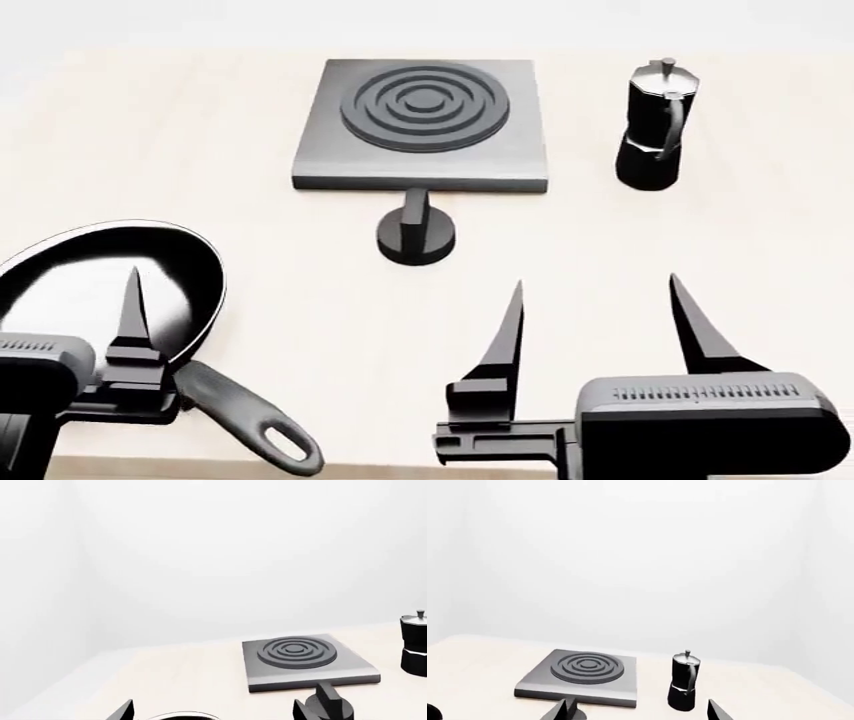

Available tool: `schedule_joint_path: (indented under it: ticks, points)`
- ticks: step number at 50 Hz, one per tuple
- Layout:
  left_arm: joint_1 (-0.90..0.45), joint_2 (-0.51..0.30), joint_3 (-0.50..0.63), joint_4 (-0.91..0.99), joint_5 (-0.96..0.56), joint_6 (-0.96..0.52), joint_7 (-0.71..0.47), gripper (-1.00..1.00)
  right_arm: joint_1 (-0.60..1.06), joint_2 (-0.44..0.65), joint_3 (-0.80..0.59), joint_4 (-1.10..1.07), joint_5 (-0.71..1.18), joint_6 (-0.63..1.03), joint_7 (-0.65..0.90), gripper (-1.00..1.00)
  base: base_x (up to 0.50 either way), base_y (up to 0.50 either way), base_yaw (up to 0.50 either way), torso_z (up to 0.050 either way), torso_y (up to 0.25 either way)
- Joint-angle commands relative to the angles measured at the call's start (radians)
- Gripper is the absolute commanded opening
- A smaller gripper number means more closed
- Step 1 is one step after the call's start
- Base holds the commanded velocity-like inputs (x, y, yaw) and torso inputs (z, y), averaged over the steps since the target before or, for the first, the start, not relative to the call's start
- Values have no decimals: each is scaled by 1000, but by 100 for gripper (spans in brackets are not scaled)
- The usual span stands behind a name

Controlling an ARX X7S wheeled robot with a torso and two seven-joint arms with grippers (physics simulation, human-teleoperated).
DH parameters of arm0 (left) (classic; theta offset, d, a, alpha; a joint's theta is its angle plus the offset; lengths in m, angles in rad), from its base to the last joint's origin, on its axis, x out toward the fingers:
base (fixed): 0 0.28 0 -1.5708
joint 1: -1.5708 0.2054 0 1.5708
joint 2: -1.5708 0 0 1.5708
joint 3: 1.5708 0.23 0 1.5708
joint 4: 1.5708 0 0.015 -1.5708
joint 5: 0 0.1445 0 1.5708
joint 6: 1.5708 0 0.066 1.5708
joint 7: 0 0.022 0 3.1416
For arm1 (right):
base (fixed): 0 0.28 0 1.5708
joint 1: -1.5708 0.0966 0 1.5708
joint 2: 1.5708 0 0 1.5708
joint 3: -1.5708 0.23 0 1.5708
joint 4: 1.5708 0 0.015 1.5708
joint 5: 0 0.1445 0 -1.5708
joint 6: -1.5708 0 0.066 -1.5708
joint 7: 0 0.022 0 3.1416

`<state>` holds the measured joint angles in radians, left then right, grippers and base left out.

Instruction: Turn on the stove.

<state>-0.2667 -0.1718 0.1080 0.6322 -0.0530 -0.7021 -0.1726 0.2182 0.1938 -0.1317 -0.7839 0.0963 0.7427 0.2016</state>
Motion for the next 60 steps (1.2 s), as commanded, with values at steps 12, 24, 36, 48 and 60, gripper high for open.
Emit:
schedule_joint_path:
  ticks: [12, 24, 36, 48, 60]
  points:
    - [2, -15, 13, -19, 4, 16, -23, 100, 1, 10, -14, 14, 9, -11, 10, 100, 0, 212, 0, 0, 0]
    - [-1, -17, 15, -13, -4, 11, -32, 100, 2, 16, -18, 20, 16, -15, 14, 100, 0, 212, 0, 0, 0]
    - [-3, -21, 17, -11, -12, 7, -39, 100, 3, 21, -25, 17, 22, -11, 20, 100, 0, 212, 0, 0, 0]
    - [-1, -24, 23, -23, -19, 19, -43, 100, 3, 26, -36, 23, 22, -16, 28, 100, 0, 75, 0, 0, 0]
    - [-4, -28, 28, -32, -25, 23, -49, 100, 9, 28, -40, 34, 37, -6, 26, 100, 104, 0, 0, 0, 0]
